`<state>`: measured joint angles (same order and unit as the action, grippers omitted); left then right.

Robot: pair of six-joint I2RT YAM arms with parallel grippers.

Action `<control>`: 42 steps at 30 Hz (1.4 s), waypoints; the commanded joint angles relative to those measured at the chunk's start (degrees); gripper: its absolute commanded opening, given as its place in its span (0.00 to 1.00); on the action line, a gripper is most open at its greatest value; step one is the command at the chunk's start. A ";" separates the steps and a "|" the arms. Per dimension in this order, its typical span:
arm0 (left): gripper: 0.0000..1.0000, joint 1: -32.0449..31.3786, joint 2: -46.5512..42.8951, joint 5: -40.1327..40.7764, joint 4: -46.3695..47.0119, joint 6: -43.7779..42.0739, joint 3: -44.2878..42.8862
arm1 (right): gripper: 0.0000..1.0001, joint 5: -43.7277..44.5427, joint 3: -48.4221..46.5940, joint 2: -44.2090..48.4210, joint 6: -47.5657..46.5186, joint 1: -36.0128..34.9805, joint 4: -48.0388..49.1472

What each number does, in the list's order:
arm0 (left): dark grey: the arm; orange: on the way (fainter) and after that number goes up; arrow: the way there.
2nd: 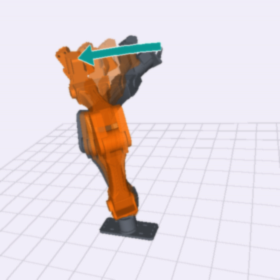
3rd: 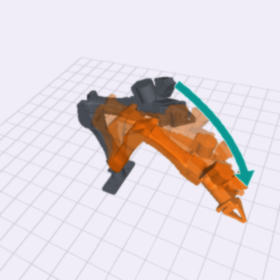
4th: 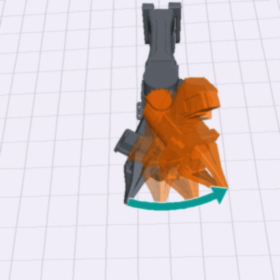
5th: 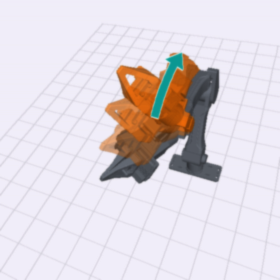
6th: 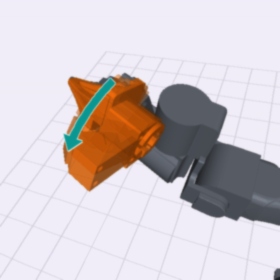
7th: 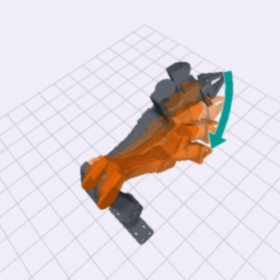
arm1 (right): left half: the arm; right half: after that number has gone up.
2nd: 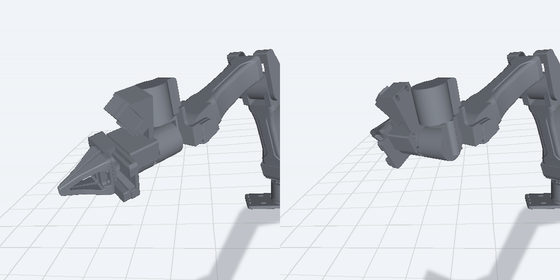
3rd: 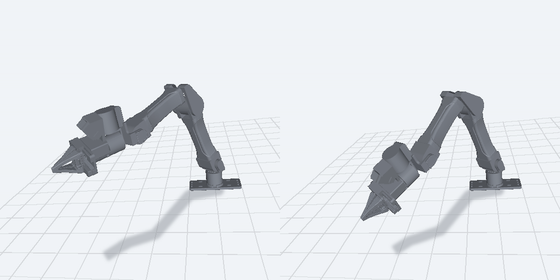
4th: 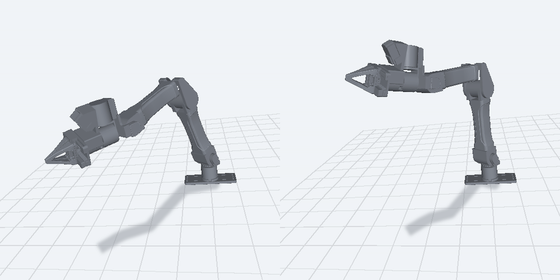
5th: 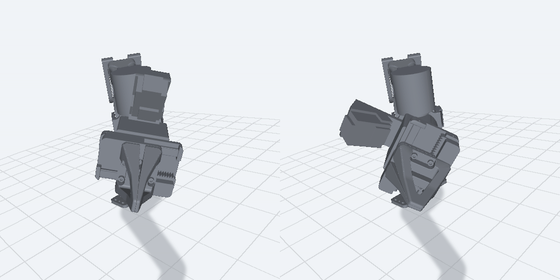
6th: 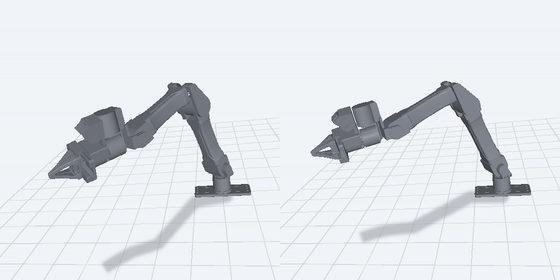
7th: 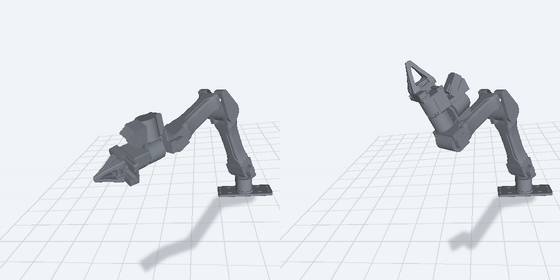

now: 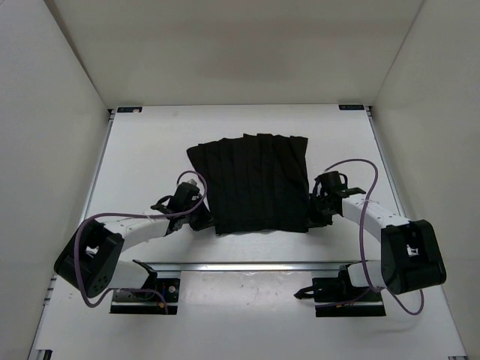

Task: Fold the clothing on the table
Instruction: Fold the skirt

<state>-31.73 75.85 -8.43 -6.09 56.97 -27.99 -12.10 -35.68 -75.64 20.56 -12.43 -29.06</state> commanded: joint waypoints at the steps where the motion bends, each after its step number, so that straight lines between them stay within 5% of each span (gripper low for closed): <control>1: 0.00 -0.80 -0.27 -1.06 2.22 0.07 -2.59 | 0.00 -1.26 -1.49 -0.39 -0.07 -0.67 0.14; 7: 0.00 10.07 -1.06 -6.42 -4.61 -3.08 -16.64 | 0.00 -2.58 -18.06 1.97 -2.10 1.09 -5.38; 12: 0.00 16.07 -2.38 -6.87 -14.47 -5.46 -41.14 | 0.01 -5.38 -36.37 7.51 -2.54 4.95 -6.01; 23: 0.00 19.86 -16.44 -8.18 -16.59 0.51 -45.49 | 0.00 -7.76 -45.61 18.86 4.40 4.78 -6.80; 29: 0.00 21.09 -10.47 -14.06 -14.49 0.51 -44.43 | 0.00 -13.64 -45.70 10.89 6.95 3.82 -4.26; 39: 0.00 25.48 10.79 -16.98 -19.04 -1.16 -74.45 | 0.00 -10.49 -84.17 -15.76 2.20 1.79 -11.01; 42: 0.00 26.19 11.68 -17.24 -20.89 -2.12 -78.89 | 0.00 -12.95 -82.46 -15.42 4.22 3.54 -9.36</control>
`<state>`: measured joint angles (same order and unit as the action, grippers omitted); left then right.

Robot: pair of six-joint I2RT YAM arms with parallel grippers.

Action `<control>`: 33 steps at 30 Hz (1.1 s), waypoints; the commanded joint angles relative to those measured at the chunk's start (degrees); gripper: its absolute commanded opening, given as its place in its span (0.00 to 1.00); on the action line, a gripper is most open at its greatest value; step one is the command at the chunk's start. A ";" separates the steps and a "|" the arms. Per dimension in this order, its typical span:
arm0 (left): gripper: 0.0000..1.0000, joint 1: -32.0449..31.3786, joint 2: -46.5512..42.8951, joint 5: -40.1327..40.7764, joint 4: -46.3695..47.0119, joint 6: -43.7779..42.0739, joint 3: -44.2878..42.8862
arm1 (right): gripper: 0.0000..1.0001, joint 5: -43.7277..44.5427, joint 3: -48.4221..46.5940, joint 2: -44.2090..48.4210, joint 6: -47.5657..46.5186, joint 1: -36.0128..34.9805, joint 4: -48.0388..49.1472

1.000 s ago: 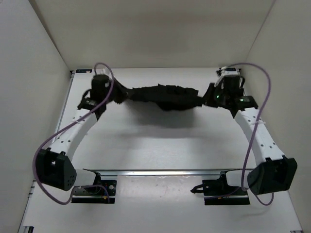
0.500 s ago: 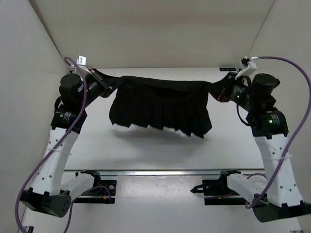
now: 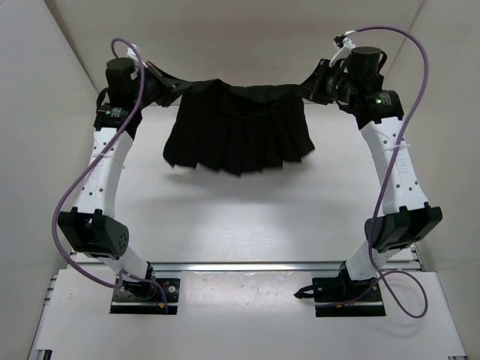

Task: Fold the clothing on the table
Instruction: Fold the skirt

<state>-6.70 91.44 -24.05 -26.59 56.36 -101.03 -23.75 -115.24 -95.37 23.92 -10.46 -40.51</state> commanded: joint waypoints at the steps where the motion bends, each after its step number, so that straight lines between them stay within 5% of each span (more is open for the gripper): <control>1: 0.00 1.34 -4.94 -1.78 0.04 -1.60 -3.67 | 0.00 -1.91 0.16 5.10 0.86 1.93 2.02; 3: 0.00 0.81 -7.75 -1.44 2.23 -2.13 3.62 | 0.00 -3.40 6.13 6.42 0.95 3.42 3.15; 12: 0.00 -2.08 -26.82 -3.72 17.80 -0.11 61.60 | 0.00 -5.26 50.84 19.84 1.30 5.36 9.57; 13: 0.04 -2.70 -28.06 -2.24 17.10 -1.59 63.75 | 0.00 -3.86 54.12 21.27 1.91 4.66 10.97; 14: 0.23 -3.14 -29.64 -0.66 14.83 -3.95 66.99 | 0.00 -2.81 60.33 24.07 1.66 4.05 12.11; 15: 0.32 -3.06 -29.83 -0.12 13.85 -4.67 69.28 | 0.03 -1.66 65.97 25.40 1.91 3.52 12.73; 17: 0.42 -2.62 -30.00 1.81 12.88 -7.57 72.01 | 0.37 -0.69 71.09 26.64 1.13 3.43 13.18; 20: 0.52 -3.05 -28.07 1.03 11.22 -9.68 73.35 | 0.59 2.47 74.80 26.55 1.12 1.76 12.13; 24: 0.59 -9.20 -29.38 5.50 6.73 -9.95 72.73 | 0.63 12.21 76.04 28.48 2.01 -2.37 7.56; 33: 0.59 -15.71 -36.50 7.97 5.75 -4.69 81.16 | 0.55 16.63 82.53 31.21 5.42 -8.61 4.03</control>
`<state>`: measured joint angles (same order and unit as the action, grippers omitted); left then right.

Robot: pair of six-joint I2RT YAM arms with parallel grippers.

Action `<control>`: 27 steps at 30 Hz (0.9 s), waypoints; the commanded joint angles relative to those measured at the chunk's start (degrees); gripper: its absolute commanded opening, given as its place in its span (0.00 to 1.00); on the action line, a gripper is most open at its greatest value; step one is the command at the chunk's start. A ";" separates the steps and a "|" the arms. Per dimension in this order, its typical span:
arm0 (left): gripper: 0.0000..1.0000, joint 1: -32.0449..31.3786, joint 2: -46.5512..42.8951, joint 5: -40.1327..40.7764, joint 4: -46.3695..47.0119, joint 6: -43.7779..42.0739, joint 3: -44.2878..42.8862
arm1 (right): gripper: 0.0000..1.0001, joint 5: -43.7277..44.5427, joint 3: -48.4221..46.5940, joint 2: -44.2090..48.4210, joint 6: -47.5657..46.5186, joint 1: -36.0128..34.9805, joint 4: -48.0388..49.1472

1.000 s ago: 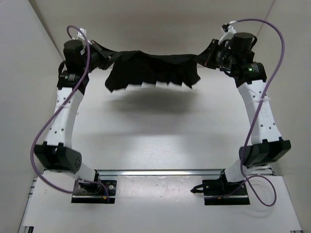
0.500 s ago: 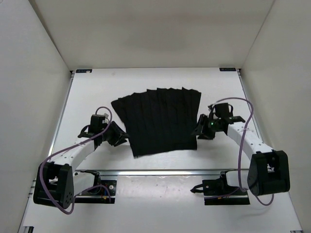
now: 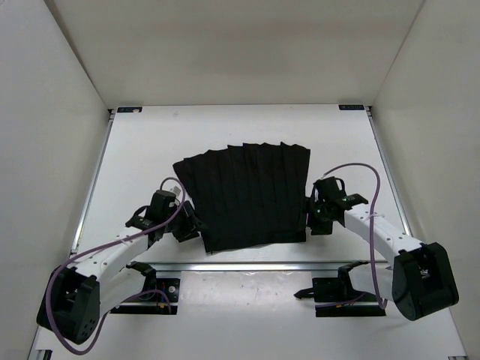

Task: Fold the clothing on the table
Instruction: Fold the skirt

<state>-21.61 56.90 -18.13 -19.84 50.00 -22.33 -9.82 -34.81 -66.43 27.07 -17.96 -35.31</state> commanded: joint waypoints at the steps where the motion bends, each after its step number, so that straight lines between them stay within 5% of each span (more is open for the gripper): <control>1: 0.60 -0.89 -2.06 1.79 0.05 1.77 3.42 | 0.55 2.71 3.07 2.62 2.37 -1.03 -0.82; 5: 0.61 -4.04 1.09 2.22 -0.11 2.91 1.95 | 0.47 1.47 4.48 1.93 2.54 -1.29 -0.11; 9: 0.60 -7.66 4.26 3.19 1.81 5.01 1.58 | 0.21 0.25 3.96 1.75 2.73 -1.91 0.93; 11: 0.45 -7.75 5.84 2.14 5.93 6.51 1.76 | 0.15 -0.46 4.14 1.22 2.20 -1.47 2.69; 12: 0.16 -7.92 7.07 1.61 6.47 6.17 0.89 | 0.03 -1.07 3.96 1.05 1.68 -0.95 2.88; 13: 0.00 -7.58 7.78 1.08 6.30 5.12 0.53 | 0.00 -1.51 3.26 0.61 1.15 -0.59 2.79; 21: 0.00 4.55 7.52 -1.82 -5.29 -5.43 -10.89 | 0.00 -2.30 -4.83 5.87 -2.98 1.08 -4.67; 27: 0.00 -0.61 -0.45 -3.75 -7.59 -2.64 -1.52 | 0.00 -4.41 2.97 13.59 1.38 -4.69 -9.41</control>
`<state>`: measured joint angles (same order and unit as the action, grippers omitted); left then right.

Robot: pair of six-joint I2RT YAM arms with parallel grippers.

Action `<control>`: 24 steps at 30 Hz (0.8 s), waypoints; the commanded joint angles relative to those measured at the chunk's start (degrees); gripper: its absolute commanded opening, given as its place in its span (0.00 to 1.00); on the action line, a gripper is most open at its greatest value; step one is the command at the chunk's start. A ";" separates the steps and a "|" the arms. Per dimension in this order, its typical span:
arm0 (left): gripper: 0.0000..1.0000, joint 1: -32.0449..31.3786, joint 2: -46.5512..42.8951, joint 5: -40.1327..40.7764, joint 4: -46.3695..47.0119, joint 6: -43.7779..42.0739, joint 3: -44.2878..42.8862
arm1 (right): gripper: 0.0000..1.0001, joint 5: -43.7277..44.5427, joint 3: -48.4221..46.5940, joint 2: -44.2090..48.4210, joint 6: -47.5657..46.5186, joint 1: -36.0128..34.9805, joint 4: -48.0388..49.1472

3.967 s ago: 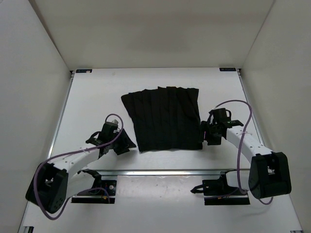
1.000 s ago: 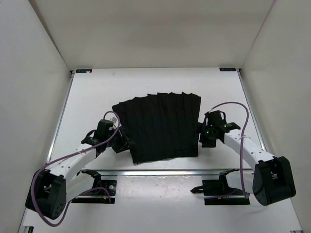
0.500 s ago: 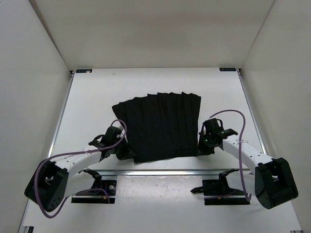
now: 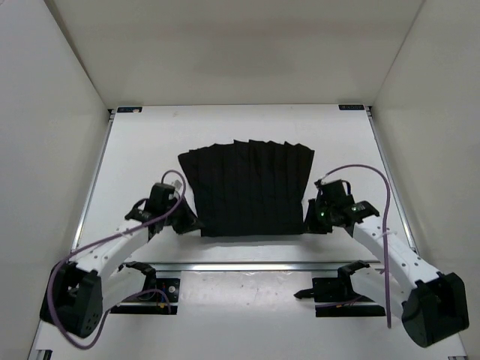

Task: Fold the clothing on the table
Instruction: Fold the skirt

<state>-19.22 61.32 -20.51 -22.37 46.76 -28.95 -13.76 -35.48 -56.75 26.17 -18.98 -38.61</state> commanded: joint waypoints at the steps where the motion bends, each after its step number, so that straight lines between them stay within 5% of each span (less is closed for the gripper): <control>1: 0.00 -3.36 -8.37 -1.55 -5.83 1.48 8.09 | 0.00 1.35 3.41 5.93 3.69 -6.22 -7.43; 5: 0.00 -5.30 -22.26 -4.53 -6.81 9.73 14.88 | 0.00 -3.53 2.79 6.74 7.14 -10.20 -9.64; 8: 0.00 -0.05 -22.74 -7.08 -8.92 9.50 7.99 | 0.00 -4.43 -3.08 5.87 4.07 -5.83 -11.22; 12: 0.00 6.46 0.74 -8.32 -7.86 1.17 -15.27 | 0.00 -8.65 -27.81 -13.32 -6.91 8.75 -10.35; 15: 0.17 9.98 18.59 -6.21 -6.64 -2.37 -32.42 | 0.00 -7.16 -45.74 -26.10 -8.86 12.64 -8.15; 17: 0.44 12.71 26.44 -6.39 -3.31 -0.11 -39.75 | 0.27 -7.17 -55.42 -38.73 -9.48 13.88 -8.49; 20: 0.46 14.04 35.24 -9.98 0.74 4.11 -46.09 | 0.54 -0.68 -64.60 -47.90 -10.09 13.36 -11.82; 24: 0.46 14.39 35.72 -10.86 5.13 5.53 -42.09 | 0.62 -0.21 -55.10 -45.75 -9.92 13.97 -5.99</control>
<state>-4.60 99.37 -28.75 -20.03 50.57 -73.54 -16.03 -96.14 -105.91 17.45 -5.19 -44.71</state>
